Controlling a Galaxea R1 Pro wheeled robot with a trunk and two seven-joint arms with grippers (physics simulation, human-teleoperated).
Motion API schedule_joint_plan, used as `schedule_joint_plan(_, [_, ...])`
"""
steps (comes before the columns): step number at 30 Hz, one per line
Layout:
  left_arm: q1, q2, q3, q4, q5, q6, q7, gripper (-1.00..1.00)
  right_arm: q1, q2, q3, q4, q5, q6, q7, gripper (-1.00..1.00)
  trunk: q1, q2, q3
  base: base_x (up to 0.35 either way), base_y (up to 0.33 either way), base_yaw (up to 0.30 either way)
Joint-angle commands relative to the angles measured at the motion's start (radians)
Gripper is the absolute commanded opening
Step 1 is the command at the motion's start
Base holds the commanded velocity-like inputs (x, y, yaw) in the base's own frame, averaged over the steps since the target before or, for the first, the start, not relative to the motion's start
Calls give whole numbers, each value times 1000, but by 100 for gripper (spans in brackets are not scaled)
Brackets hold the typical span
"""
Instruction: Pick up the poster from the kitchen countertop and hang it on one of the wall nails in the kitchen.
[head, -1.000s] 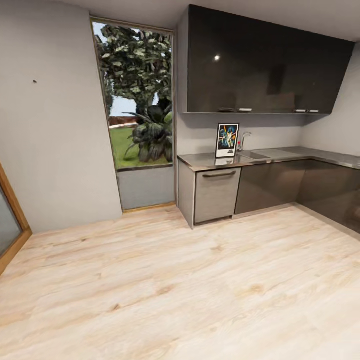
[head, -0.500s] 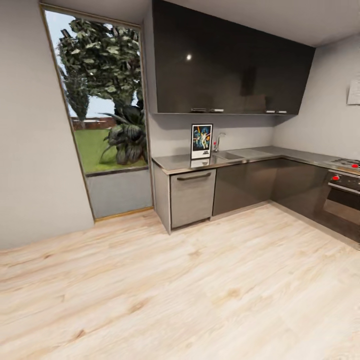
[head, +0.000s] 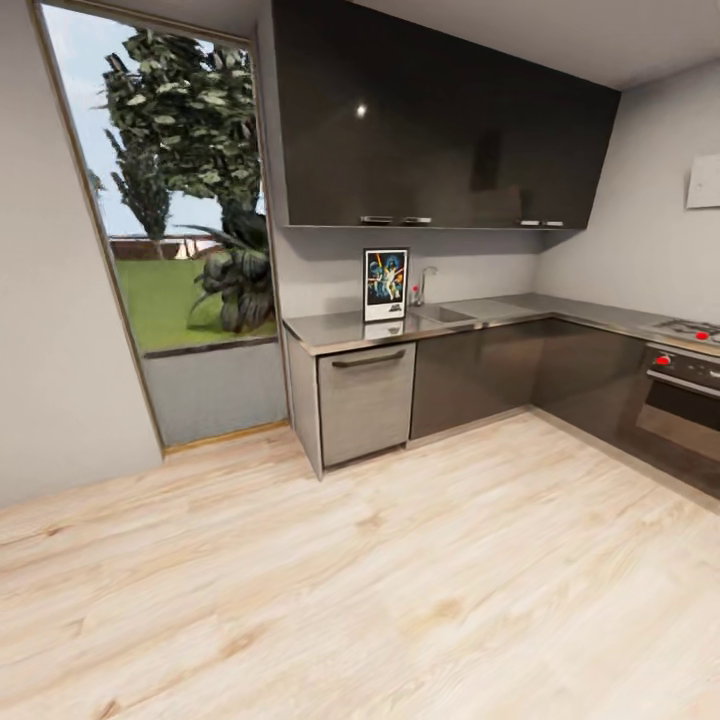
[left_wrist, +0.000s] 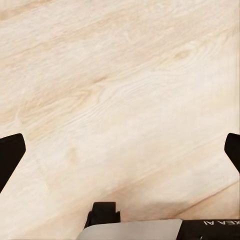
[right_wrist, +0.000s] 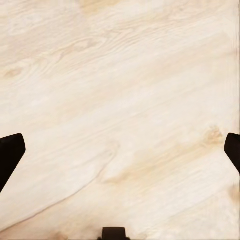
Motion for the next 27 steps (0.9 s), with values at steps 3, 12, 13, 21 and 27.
schedule_joint_plan(3, [0,0,1,-1,0,-2,0,100,-1,0,1,1,1,-3,0,100,0,0,-1,256,-247,-1])
schedule_joint_plan(12, [0,0,1,-1,0,-2,0,100,-1,0,1,1,1,-3,0,100,0,0,-1,256,-246,0])
schedule_joint_plan(13, [0,0,1,-1,0,-2,0,100,-1,0,1,1,1,-3,0,100,0,0,-1,256,-245,0])
schedule_joint_plan(21, [0,0,1,-1,-1,-3,0,100,-1,0,1,1,-1,-3,0,100,0,0,-1,256,-245,0])
schedule_joint_plan(27, [0,0,1,-1,-2,-3,0,100,-1,0,0,1,1,-3,0,100,0,0,-1,256,-245,0])
